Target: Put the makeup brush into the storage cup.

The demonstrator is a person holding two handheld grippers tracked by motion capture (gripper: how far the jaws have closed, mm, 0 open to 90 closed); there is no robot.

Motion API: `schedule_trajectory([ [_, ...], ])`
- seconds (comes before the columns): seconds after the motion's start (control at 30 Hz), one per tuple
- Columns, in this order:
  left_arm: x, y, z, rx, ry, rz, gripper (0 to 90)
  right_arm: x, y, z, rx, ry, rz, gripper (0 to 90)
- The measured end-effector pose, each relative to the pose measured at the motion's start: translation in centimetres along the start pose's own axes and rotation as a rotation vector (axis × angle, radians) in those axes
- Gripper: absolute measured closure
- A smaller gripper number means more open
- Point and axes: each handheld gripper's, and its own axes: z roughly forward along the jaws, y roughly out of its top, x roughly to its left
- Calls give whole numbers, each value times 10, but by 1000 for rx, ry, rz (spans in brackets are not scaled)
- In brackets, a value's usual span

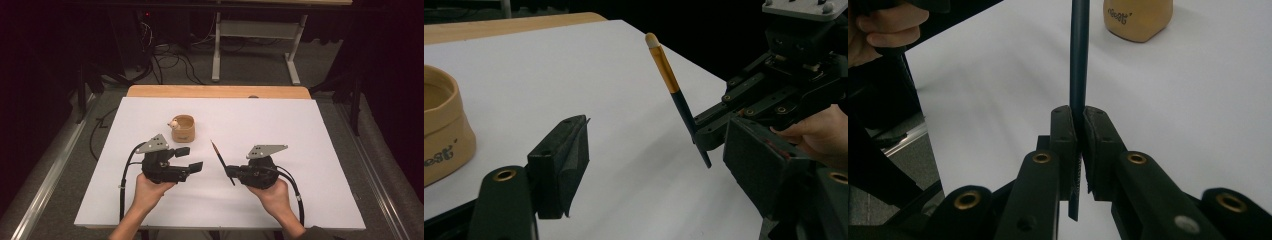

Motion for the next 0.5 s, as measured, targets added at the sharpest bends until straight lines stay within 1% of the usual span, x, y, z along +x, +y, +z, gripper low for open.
schedule_trajectory([
  [0.03, 0, 0, 1, 4, -3, 0, 271, 1, 0, 0, 2, 0, 2, 863],
  [0.1, -1, -1, 3, 10, -9, -1, 277, 2, 0, 2, -2, 1, -11, 862],
  [0.13, -1, -1, 5, 13, -12, 0, 281, 2, 0, 2, -1, 2, -10, 863],
  [0.5, -2, -3, 10, 22, -32, -3, 320, 8, 1, 8, -1, 16, -22, 862],
])
